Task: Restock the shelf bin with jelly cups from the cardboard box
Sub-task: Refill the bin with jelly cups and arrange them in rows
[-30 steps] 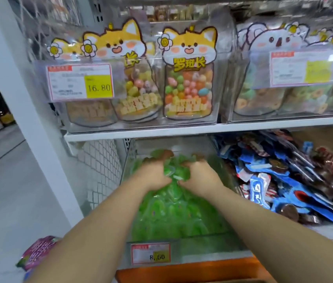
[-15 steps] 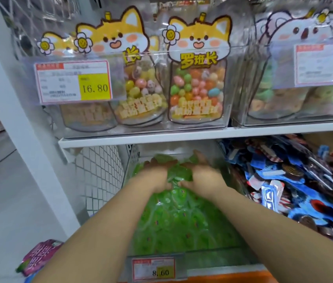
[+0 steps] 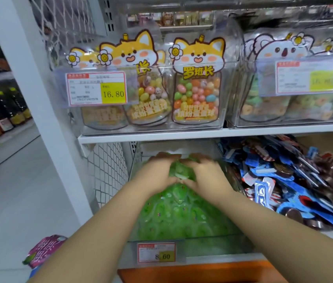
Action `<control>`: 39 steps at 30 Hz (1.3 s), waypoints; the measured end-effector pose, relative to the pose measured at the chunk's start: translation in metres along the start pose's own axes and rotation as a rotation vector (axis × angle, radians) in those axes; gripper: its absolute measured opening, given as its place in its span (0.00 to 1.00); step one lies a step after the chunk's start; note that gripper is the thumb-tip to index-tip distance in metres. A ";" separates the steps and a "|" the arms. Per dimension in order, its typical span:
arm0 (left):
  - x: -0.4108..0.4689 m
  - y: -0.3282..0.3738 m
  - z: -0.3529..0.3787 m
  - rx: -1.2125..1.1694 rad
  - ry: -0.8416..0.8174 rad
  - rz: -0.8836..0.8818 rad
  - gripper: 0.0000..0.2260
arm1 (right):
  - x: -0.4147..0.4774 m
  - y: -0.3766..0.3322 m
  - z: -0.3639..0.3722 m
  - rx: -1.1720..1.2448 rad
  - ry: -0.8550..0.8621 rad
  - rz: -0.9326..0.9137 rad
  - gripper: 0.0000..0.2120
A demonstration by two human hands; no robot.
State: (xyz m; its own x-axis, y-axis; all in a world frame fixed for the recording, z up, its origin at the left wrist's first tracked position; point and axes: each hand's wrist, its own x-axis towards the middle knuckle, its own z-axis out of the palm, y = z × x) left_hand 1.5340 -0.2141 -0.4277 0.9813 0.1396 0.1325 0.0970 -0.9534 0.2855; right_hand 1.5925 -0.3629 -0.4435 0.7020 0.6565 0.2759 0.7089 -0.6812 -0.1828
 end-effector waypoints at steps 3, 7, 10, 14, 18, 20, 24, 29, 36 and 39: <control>-0.029 0.013 -0.018 -0.342 0.049 -0.002 0.31 | -0.018 0.000 -0.004 0.193 0.110 -0.179 0.27; -0.075 0.026 -0.028 -0.884 -0.039 -0.090 0.23 | -0.053 -0.006 -0.014 0.352 0.239 -0.313 0.26; -0.095 0.035 -0.019 -1.161 -0.030 -0.177 0.19 | -0.073 -0.015 -0.021 0.386 0.260 -0.287 0.26; -0.108 0.043 -0.005 -1.469 0.054 -0.264 0.15 | -0.083 -0.020 -0.024 0.406 0.258 -0.302 0.26; -0.107 0.047 -0.006 -1.612 0.159 -0.284 0.09 | -0.085 -0.026 -0.042 0.537 0.121 -0.233 0.31; -0.102 0.047 -0.010 -1.667 0.244 -0.299 0.08 | -0.078 -0.028 -0.058 0.708 0.016 -0.112 0.31; -0.090 0.038 -0.012 -1.676 0.404 -0.315 0.08 | -0.065 -0.030 -0.074 1.163 -0.016 0.167 0.17; -0.089 0.034 -0.007 -1.584 0.325 -0.305 0.07 | -0.060 -0.038 -0.056 1.286 -0.082 0.311 0.05; -0.096 0.025 0.000 -1.283 0.181 -0.328 0.03 | -0.057 -0.032 -0.041 1.126 -0.016 0.259 0.05; -0.100 0.024 0.000 -1.157 0.105 -0.310 0.03 | -0.056 -0.033 -0.038 1.057 0.077 0.238 0.06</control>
State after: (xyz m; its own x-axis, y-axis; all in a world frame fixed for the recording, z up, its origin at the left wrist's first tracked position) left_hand 1.4384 -0.2513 -0.4344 0.9190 0.3930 -0.0315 0.0674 -0.0779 0.9947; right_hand 1.5267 -0.3893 -0.4170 0.8492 0.4971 0.1781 0.2814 -0.1404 -0.9493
